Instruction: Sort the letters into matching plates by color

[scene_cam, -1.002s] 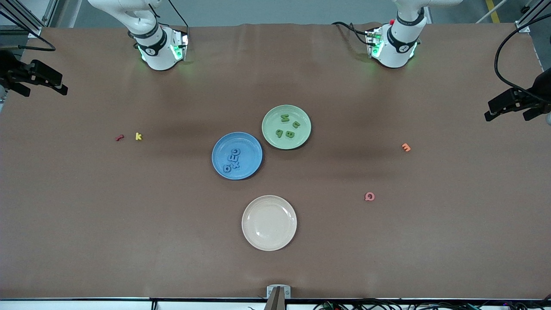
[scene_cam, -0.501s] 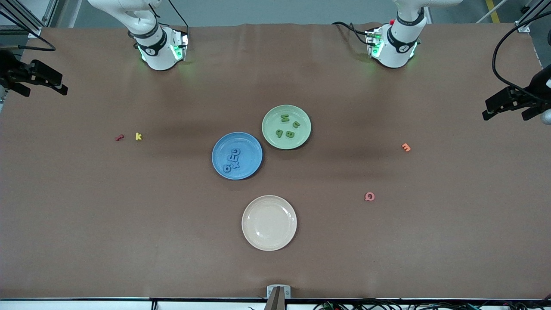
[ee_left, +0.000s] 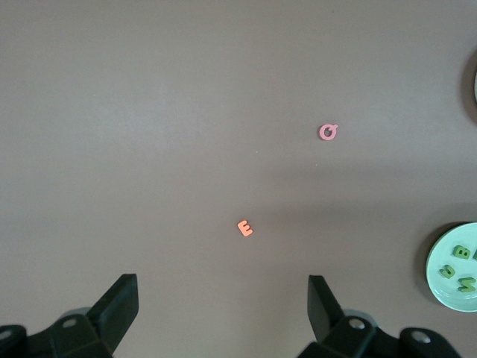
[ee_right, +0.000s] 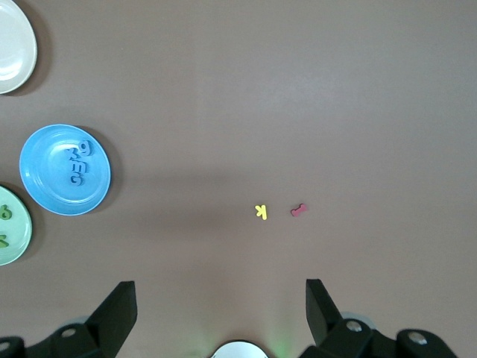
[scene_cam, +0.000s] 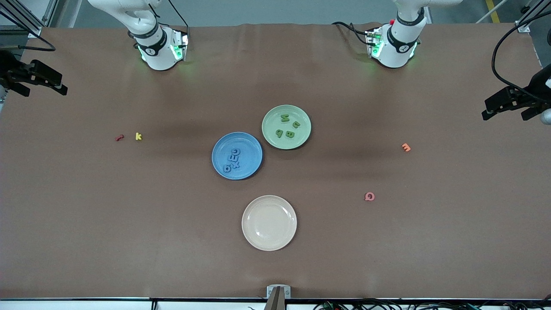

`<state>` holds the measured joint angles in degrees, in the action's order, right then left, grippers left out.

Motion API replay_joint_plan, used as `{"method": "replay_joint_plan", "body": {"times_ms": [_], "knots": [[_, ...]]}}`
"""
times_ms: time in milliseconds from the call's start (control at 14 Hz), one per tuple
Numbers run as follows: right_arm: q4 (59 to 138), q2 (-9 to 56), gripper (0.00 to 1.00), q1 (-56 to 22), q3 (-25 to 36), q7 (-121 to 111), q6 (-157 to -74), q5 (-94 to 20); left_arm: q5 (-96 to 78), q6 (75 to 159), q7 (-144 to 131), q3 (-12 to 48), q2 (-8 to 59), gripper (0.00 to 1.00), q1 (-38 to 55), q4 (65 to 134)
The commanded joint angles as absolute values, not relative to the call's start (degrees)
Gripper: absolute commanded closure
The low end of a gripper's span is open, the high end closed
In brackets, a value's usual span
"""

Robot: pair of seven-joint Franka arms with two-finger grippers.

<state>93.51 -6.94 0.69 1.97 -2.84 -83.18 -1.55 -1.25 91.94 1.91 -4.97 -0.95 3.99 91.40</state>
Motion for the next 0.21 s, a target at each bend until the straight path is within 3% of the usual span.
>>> {"method": "replay_joint_plan", "body": {"times_ms": [0, 143], "knots": [[94.39, -8.35, 0.0, -0.87, 2.11, -2.64, -83.5, 0.09, -1.85, 91.32, 2.64, -4.92, -1.23, 0.0, 4.04, 90.7], [94.39, -8.35, 0.0, -0.97, 2.11, -2.55, -83.5, 0.26, -1.85, 91.32, 2.64, -4.92, -1.23, 0.0, 4.04, 90.7]]}}
